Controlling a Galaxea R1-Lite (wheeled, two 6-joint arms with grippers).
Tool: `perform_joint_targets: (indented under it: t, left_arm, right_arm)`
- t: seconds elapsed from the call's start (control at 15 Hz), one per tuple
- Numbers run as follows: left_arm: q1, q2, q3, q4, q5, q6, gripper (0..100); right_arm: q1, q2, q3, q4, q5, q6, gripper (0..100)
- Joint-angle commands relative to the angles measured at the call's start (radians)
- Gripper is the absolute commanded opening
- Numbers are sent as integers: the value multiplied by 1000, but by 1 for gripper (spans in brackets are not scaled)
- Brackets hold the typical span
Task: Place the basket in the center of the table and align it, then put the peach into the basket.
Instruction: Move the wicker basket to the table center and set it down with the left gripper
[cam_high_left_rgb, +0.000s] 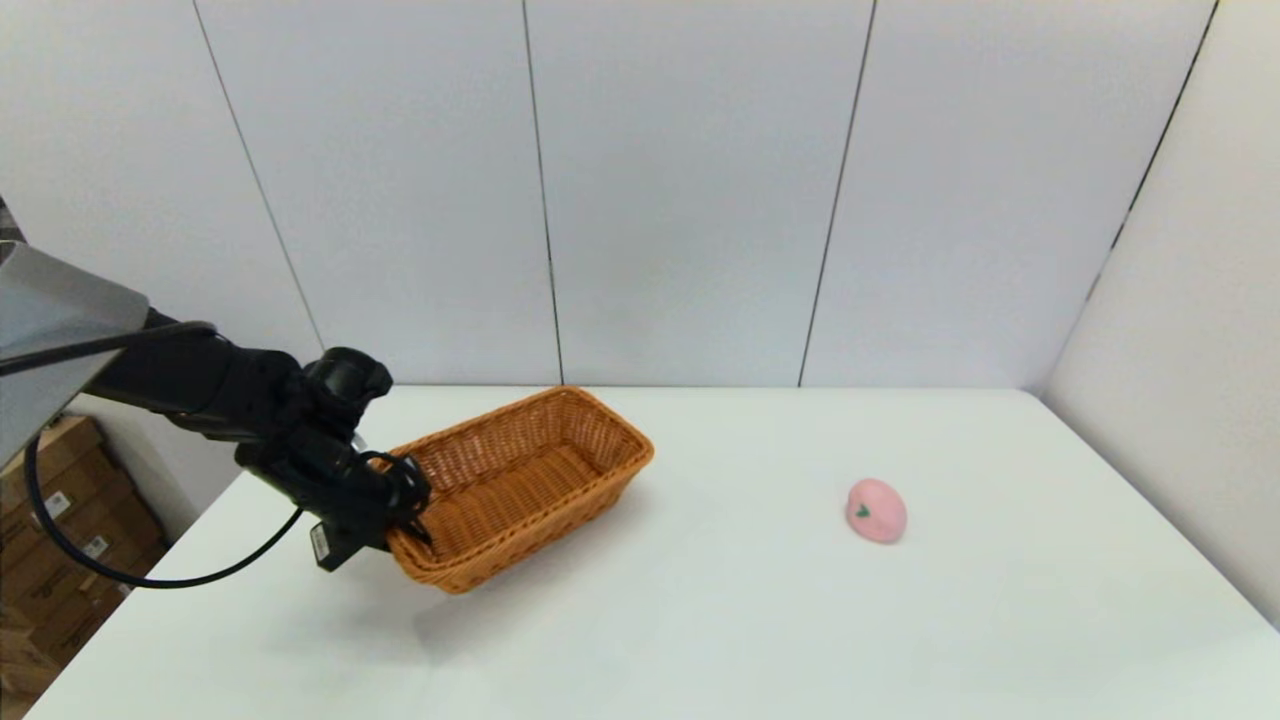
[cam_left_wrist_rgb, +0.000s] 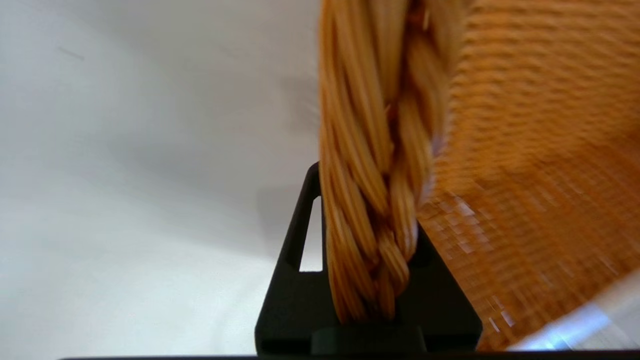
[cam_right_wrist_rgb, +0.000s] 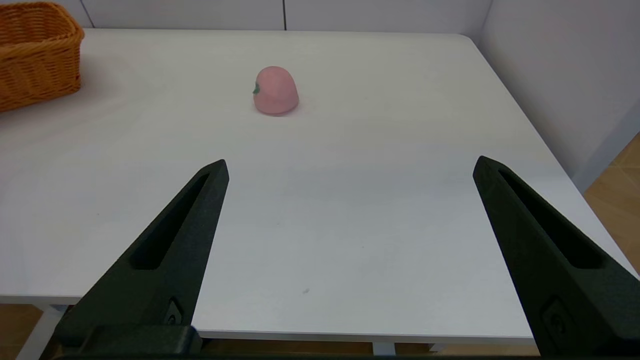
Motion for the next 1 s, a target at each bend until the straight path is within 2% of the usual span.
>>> perform_joint_targets:
  t: [0.07, 0.33, 0.53, 0.6, 0.8, 1.0]
  left_arm:
    - [18, -115, -4, 2, -211, 23, 0]
    - [-11, -168, -11, 46, -295, 90, 0]
    - [-150, -116, -94, 184, -232, 210, 0]
    - [-198, -102, -116, 200, -224, 228, 0]
    - [-299, -38, -169, 232, -125, 263, 0]
    - [-345, 14, -172, 230, -125, 303, 0]
  right_arm:
    - [0, 4, 0, 3, 0, 0, 100]
    - [0, 4, 0, 3, 0, -2, 100]
    - [0, 4, 0, 3, 2, -2, 100]
    - [0, 1, 0, 3, 2, -2, 100]
    - [0, 1, 0, 3, 2, -2, 100]
    - [0, 2, 0, 3, 2, -2, 100]
